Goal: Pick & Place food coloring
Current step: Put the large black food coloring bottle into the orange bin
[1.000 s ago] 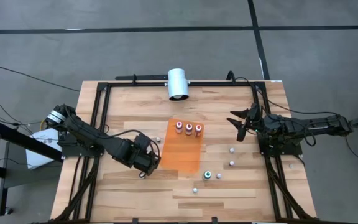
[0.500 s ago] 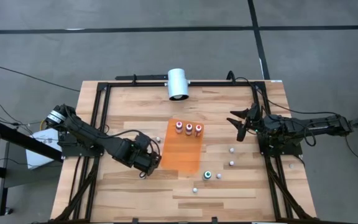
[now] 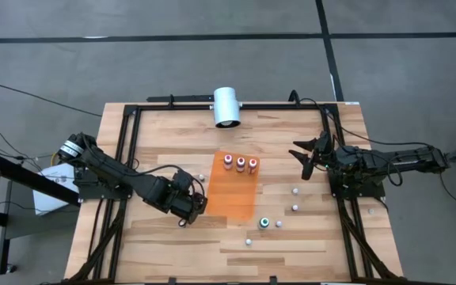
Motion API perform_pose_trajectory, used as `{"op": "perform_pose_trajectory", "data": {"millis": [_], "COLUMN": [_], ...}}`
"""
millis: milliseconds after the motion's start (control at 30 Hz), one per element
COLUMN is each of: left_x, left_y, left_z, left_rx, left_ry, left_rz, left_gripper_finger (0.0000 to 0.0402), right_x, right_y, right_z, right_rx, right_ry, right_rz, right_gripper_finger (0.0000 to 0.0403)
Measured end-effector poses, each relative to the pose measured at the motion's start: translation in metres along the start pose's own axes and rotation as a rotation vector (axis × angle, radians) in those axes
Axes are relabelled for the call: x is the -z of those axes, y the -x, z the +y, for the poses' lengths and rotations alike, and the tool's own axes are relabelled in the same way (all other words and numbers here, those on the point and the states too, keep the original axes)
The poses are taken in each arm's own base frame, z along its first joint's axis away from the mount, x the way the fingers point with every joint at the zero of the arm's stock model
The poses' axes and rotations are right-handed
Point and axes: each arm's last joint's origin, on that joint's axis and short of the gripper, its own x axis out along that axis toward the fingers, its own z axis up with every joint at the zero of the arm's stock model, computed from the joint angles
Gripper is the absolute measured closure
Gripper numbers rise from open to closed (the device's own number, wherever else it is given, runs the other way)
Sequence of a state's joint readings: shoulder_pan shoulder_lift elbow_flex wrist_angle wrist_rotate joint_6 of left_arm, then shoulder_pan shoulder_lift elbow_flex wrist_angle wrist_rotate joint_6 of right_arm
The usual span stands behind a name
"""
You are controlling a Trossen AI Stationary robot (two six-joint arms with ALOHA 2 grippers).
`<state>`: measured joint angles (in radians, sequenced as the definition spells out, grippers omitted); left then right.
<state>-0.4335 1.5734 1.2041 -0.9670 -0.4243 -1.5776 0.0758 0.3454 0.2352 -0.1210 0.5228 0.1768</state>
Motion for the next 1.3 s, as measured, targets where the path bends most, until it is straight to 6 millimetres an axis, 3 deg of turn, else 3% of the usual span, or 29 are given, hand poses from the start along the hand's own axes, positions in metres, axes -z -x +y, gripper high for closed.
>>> {"op": "perform_pose_trajectory", "data": {"millis": [833,1300], "left_x": [0.018,0.018], "left_y": [-0.046,-0.047], "left_z": [-0.009,-0.008], "left_rx": [-0.136,-0.149], "left_ry": [-0.024,-0.026], "left_rz": [0.057,0.041], "left_gripper_finger": [0.0106,0.0118], "right_x": [0.0,0.0], "right_y": [0.0,0.0], "right_z": [0.0,0.0], "right_rx": [0.0,0.0], "right_ry": [-0.001,0.0], "right_rz": [-0.001,-0.001], "right_gripper_finger": [0.0238,0.0239]}}
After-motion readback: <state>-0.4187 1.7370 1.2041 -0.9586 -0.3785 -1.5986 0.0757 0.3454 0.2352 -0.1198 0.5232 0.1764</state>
